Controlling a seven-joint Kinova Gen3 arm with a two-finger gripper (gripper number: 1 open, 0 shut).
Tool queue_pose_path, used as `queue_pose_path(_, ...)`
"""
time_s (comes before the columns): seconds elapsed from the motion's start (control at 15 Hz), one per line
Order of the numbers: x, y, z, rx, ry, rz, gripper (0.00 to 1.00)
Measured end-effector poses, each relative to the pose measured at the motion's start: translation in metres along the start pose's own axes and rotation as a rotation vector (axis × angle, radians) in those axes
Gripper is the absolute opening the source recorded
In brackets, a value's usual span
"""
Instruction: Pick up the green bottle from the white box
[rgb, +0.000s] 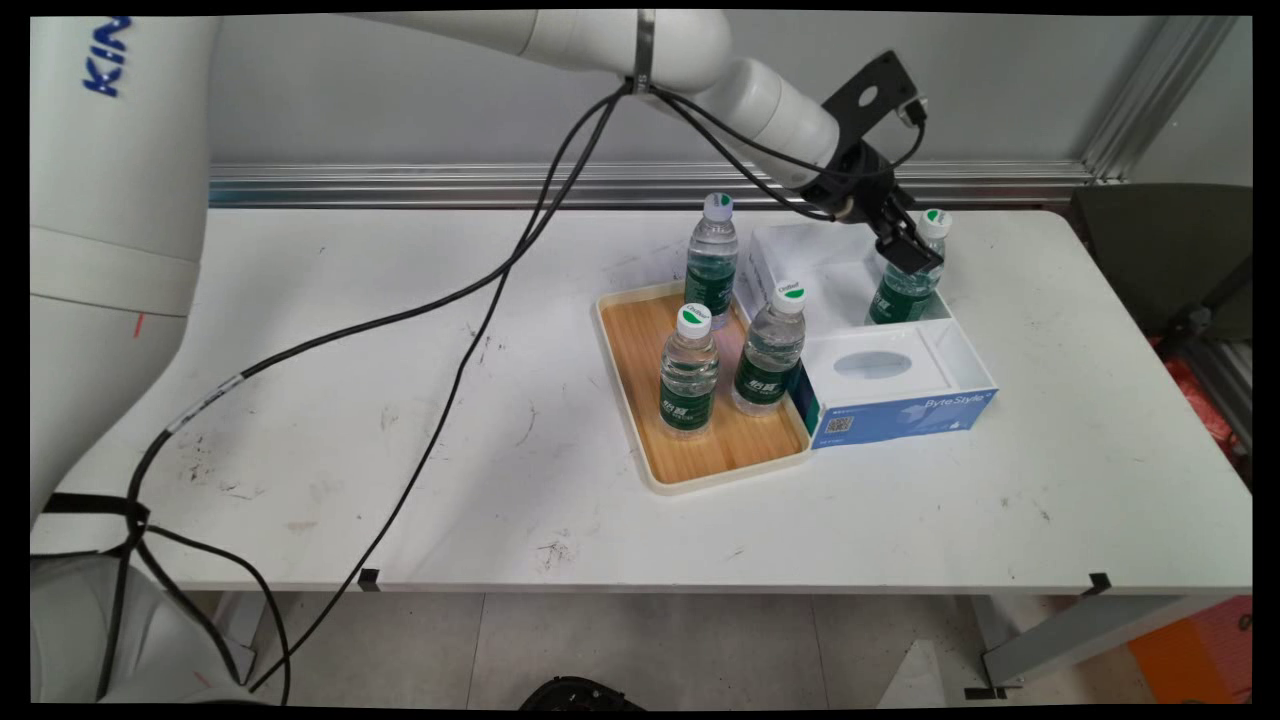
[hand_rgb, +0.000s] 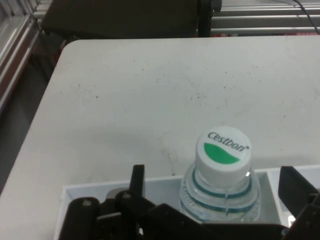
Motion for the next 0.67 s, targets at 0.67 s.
queue_pose_path(0.67,-0.007,0.001,0.019,-0.012,-0.005,-0.007,1.00)
